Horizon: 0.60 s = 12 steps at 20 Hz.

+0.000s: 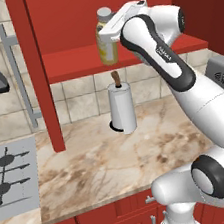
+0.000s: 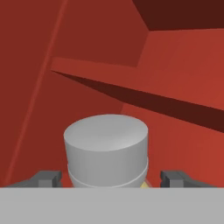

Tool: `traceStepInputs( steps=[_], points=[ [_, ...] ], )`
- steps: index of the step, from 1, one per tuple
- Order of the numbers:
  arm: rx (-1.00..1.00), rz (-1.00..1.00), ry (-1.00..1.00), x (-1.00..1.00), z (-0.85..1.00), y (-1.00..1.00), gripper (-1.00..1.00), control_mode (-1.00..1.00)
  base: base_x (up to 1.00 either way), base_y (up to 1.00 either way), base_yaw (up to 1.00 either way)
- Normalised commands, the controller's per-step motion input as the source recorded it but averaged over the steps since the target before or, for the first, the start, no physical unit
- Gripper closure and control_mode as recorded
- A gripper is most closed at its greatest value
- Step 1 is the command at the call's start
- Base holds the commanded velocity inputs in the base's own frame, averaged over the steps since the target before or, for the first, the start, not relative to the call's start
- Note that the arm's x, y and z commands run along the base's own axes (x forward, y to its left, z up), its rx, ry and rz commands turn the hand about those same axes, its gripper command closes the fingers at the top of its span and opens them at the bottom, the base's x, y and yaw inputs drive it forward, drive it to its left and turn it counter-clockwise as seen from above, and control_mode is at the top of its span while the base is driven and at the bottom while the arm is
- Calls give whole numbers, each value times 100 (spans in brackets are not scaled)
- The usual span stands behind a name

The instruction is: Sort all alcoholic drinks to one cabinet, and non-alcoholic drinks to the other.

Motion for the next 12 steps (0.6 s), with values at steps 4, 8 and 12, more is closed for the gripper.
traceStepInputs(
  steps=[4, 8, 12],
  points=[
    [2, 0, 0, 43, 0, 0, 100, -100, 0, 0, 0],
    [2, 0, 0, 45, 0, 0, 100, -100, 0, 0, 0],
    [2, 0, 0, 45, 0, 0, 100, -100, 0, 0, 0]
  ],
)
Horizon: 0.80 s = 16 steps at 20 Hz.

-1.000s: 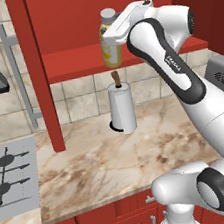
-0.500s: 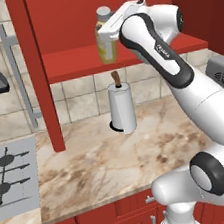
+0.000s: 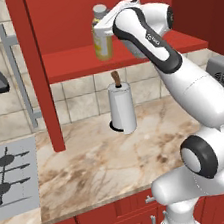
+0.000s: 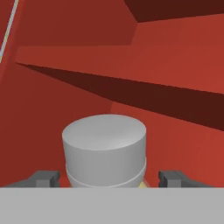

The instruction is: Sort all alcoholic drinks to one cabinet, and non-alcoholic drinks to the other.

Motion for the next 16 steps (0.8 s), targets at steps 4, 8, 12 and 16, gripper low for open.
traceStepInputs(
  steps=[4, 8, 12, 16],
  points=[
    [2, 0, 0, 44, 0, 0, 100, -100, 0, 0, 0],
    [1, 0, 0, 45, 0, 0, 100, -100, 0, 0, 0],
    [0, 0, 0, 44, 0, 0, 100, -100, 0, 0, 0],
    [0, 0, 0, 41, -2, 0, 100, -100, 0, 0, 0]
  ],
)
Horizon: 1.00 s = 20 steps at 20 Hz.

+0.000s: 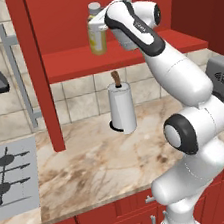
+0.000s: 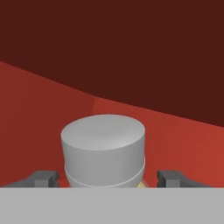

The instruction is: Sort all alcoholic drinks to one cabinet, and non-alcoholic drinks to the other.

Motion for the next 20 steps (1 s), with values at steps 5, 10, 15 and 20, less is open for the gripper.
traceStepInputs(
  steps=[5, 10, 15, 20],
  points=[
    [0, 0, 0, 37, -11, 0, 100, -100, 0, 0, 0],
    [0, 0, 1, 30, -21, 0, 100, -100, 0, 0, 0],
    [-2, 0, 1, 12, -35, 0, 100, -100, 0, 0, 0],
    [0, 0, 4, 17, -18, 0, 100, -100, 0, 0, 0]
  ],
)
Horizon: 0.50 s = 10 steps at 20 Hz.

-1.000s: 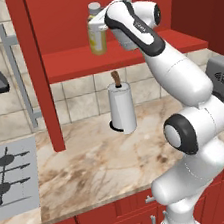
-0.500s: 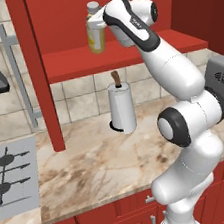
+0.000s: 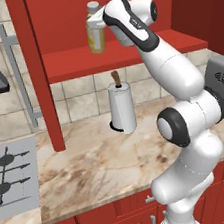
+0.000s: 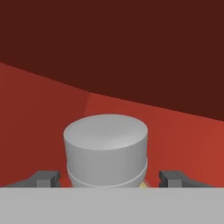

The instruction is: Sort all alcoholic drinks to one cabinet, and non-alcoholic drinks to the other.

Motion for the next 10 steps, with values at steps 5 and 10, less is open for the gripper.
traceStepInputs(
  steps=[5, 10],
  points=[
    [0, 0, 5, 27, -13, 0, 100, -100, 0, 0, 0],
    [0, 0, 2, 26, -3, 0, -100, -100, 0, 0, 0]
  ],
)
